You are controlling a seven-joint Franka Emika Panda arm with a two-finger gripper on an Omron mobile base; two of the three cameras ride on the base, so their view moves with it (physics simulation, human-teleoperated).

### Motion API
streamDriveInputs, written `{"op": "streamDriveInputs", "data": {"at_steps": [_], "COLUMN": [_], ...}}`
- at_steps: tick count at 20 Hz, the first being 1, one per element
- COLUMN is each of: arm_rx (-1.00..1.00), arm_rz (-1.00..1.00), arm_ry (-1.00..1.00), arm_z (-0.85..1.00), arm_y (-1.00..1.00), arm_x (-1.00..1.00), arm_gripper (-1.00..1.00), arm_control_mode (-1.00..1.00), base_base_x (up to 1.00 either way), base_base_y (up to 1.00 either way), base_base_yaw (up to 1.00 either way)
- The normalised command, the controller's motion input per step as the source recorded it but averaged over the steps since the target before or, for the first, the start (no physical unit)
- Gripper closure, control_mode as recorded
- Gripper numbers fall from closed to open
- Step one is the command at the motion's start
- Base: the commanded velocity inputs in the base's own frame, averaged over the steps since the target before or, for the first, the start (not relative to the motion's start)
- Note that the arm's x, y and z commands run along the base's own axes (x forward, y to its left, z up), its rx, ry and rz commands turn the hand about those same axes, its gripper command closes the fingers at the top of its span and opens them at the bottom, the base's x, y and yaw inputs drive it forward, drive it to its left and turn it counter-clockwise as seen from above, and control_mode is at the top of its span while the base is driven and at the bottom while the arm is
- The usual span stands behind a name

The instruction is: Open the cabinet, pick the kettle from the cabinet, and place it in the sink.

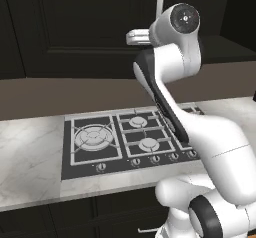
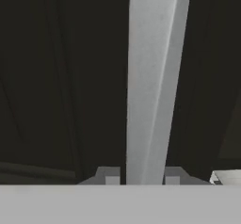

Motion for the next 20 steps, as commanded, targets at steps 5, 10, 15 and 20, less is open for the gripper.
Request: {"op": "streamDriveInputs", "data": {"at_steps": [5, 10, 15, 20], "arm_rx": [0.0, 0.0, 0.0, 0.0], "arm_rz": [-0.08, -0.09, -0.08, -0.09], "arm_ry": [-0.02, 0.0, 0.0, 0.0], "arm_z": [0.04, 0.06, 0.05, 0.02], "arm_y": [0.34, 0.38, 0.39, 0.39], "arm_x": [-0.4, -0.37, -0.37, -0.39], "arm_gripper": [1.0, 1.0, 1.0, 1.0], "arm_control_mode": [-1.0, -1.0, -1.0, -1.0], "base_base_x": [0.0, 0.0, 0.0, 0.0], "base_base_y": [0.0, 0.0, 0.0, 0.0], "base_base_yaw": [0.0, 0.0, 0.0, 0.0]}}
